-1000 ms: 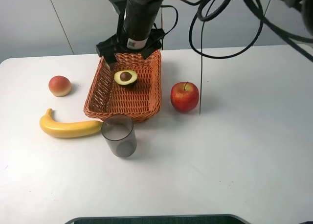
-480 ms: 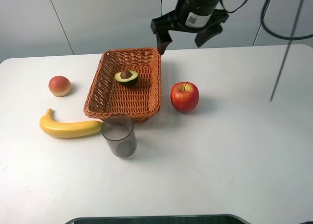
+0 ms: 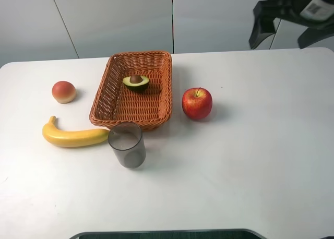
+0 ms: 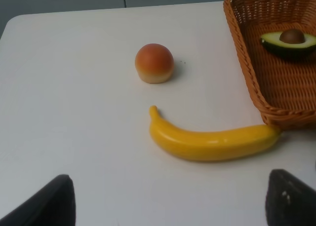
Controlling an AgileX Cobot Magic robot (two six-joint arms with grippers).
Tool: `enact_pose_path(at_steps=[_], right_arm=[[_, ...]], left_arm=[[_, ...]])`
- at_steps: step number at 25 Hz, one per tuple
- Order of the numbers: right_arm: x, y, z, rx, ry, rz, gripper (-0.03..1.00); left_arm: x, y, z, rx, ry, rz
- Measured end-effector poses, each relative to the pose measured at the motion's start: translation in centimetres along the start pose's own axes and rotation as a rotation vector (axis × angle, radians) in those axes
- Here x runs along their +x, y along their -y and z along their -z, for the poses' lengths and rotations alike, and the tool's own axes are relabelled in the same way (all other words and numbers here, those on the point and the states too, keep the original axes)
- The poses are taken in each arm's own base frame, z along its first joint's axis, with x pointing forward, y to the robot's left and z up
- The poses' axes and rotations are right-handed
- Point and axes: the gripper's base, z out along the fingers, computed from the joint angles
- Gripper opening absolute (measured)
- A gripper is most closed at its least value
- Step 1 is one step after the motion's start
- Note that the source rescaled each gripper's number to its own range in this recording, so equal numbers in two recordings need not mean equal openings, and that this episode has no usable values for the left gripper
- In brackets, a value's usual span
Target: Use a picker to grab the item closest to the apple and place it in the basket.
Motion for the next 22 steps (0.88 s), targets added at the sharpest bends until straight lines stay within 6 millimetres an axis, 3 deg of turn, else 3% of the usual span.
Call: enact_pose_path(at_steps=[4, 8, 17, 22], right_arm=[[2.4, 2.8, 2.5, 0.032, 0.041, -0.048, 1.0], [5.8, 4.4, 4.9, 0.063, 0.098, -0.05, 1.0], [14.6, 4.7, 10.3, 0.058, 0.319, -0.022, 1.0], [19.4, 4.9, 11.1, 0.055, 0.39, -0.011, 1.0]], left_arm=[[0.0, 0.0, 0.0, 0.0, 0.0, 0.0], [0.0, 0.0, 0.0, 0.0, 0.0, 0.0], [0.0, 0.0, 0.0, 0.0, 0.0, 0.002], [0.0, 0.0, 0.0, 0.0, 0.0, 0.002]])
